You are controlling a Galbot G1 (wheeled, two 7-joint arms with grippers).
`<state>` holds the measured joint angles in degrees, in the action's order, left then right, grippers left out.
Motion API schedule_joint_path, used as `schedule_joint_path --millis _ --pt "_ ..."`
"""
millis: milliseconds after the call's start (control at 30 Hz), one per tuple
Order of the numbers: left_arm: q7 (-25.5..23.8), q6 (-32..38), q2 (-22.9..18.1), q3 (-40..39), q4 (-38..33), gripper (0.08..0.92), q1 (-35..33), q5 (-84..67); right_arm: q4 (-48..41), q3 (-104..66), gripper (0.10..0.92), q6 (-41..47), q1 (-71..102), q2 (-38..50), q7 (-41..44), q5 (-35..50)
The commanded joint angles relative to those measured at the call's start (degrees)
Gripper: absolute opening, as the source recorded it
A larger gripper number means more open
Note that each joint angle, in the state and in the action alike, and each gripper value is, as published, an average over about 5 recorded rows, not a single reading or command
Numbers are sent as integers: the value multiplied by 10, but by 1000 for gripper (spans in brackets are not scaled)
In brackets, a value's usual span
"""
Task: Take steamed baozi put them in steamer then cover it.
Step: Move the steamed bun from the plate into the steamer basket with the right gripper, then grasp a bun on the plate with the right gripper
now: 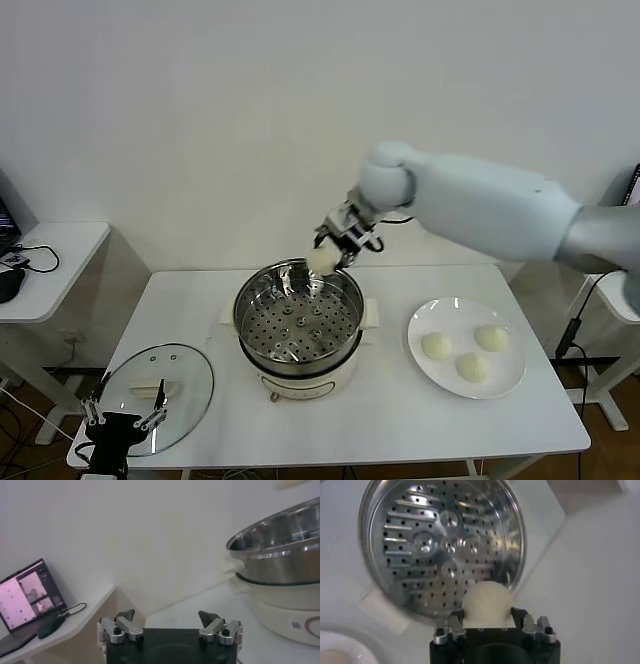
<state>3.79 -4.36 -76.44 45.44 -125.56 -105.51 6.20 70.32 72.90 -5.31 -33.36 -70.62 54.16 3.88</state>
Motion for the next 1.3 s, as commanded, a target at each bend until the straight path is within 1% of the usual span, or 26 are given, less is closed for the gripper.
schedule_joint_path --millis 33,133,300,667,767,833,967,1033,1133,1300 --pt "0 1 0 3 -1 823 2 0 -55 25 611 -98 41 -66 -36 -114" --pt "0 1 -1 5 -6 823 0 0 -77 17 612 -120 62 -69 -50 -154" --pt "0 1 -2 8 -10 823 -2 0 -105 8 618 -145 82 -74 -65 -188" --pt "-1 0 -1 6 -7 823 3 1 -123 3 622 -162 96 -78 -79 -194" --pt "-1 0 -1 5 -7 823 4 1 -124 2 647 -168 94 -77 -88 -192" --pt "-1 -1 -1 5 -9 823 4 1 -119 1 690 -171 87 -73 -89 -186" --pt "-1 -1 -1 6 -13 823 2 0 -91 -2 787 -159 58 -58 -71 -145" --pt "-2 -1 0 7 -15 823 1 0 -59 1 812 -131 27 -40 -48 -98" --pt "-2 -1 0 7 -19 823 -1 0 -7 5 821 -70 -21 -3 -6 -20" --pt "-3 -1 3 6 -22 823 -4 0 68 0 823 35 -72 96 43 58"
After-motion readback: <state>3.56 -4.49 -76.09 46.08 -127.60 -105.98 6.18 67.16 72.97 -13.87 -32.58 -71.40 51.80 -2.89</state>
